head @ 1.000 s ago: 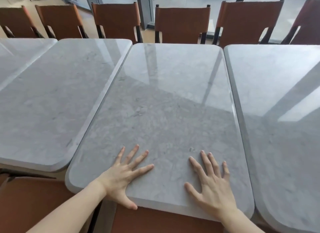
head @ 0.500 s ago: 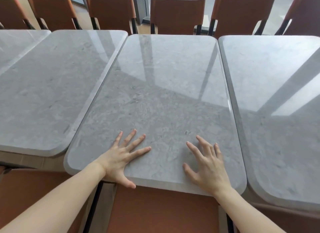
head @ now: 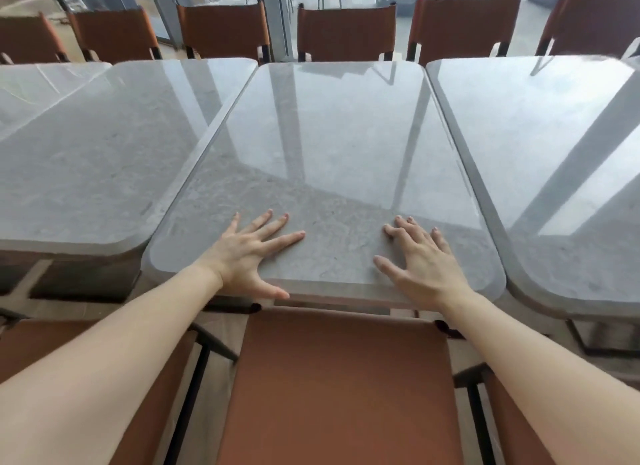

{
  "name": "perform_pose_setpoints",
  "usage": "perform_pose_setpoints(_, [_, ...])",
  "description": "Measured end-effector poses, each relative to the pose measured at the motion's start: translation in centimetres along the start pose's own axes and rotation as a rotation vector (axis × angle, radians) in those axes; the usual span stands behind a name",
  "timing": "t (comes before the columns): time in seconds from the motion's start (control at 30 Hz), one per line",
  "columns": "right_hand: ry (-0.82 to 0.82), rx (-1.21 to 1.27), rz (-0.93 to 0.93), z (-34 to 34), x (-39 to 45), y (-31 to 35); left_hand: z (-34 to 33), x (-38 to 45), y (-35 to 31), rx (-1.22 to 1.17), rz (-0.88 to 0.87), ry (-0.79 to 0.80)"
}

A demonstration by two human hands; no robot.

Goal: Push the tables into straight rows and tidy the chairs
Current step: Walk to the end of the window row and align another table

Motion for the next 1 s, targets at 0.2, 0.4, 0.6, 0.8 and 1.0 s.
perform_pose_setpoints(0.2, [-0.011, -0.126, 0.008, -0.6, -0.3, 0.4, -0.9, -1.0, 0.0, -0.108, 0.088, 0.007])
perform_pose_setpoints(0.4, [0.062, -0.241, -0.023, -0.6, -0.3, 0.8, -1.0, -0.6, 0.1, -0.066, 0.041, 0.025])
perform_pose_setpoints(0.6, [0.11, -0.289, -0.119, -0.9, 0.0, 0.7, -1.0, -0.5, 0.5, -0.11, 0.035, -0.012])
perform_pose_setpoints(0.8, [0.04, -0.279, -0.175, -1.3, -0.6, 0.7, -0.7, -0.8, 0.1, -0.152, 0.054, -0.045])
perform_pose_setpoints(1.0, [0.028, -0.29, -0.178, -1.4, -0.5, 0.4, -0.8, -0.4, 0.4, -0.135, 0.038, -0.053])
Point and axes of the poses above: each hand's wrist, its own x-axis towards the middle knuckle, its own z-axis out of the back of the hand, y = z × x, the point moved 5 cm from there along x, towards the middle knuckle, and after that the axes turned 7 degrees about -y, right-handed, at the moved point
